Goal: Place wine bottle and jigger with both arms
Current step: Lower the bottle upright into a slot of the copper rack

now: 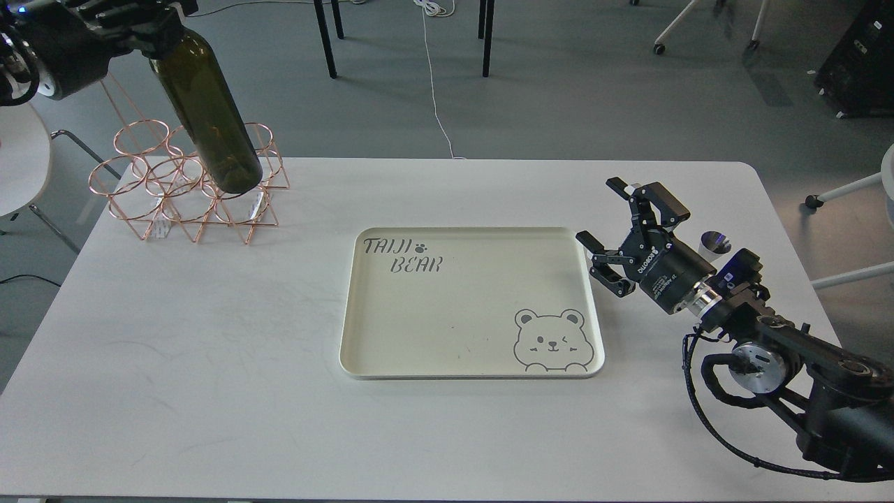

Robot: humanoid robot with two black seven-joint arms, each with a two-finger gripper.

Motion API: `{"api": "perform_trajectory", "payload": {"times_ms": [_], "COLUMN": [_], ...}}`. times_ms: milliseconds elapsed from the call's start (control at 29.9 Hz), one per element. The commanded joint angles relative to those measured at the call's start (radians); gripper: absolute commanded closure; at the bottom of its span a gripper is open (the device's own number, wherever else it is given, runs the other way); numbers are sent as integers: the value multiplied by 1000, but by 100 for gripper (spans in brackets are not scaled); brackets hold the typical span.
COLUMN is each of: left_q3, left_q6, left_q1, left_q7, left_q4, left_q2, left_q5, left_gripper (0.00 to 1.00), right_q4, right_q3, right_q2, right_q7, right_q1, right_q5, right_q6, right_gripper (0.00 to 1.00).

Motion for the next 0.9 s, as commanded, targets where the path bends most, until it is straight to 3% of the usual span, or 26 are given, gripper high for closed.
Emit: {"api": "perform_trajectory", "payload": {"times_ms": [0, 871], "left_q3": [10, 25], "left_q6": [14, 14], "left_q1": [0, 0], "left_q7": [0, 0], "left_q4": [11, 36], "left_q2": [-4, -2], "left_q5": [0, -1], "left_gripper": [86, 85], "right_q4": [0, 3], "right_q3": [2, 2], "right_q2": [0, -2], "right_q7": [0, 0], "right_q1": [-1, -8], "right_q5": [0, 0], "right_q6": [0, 0], "right_gripper": [1, 1]}}
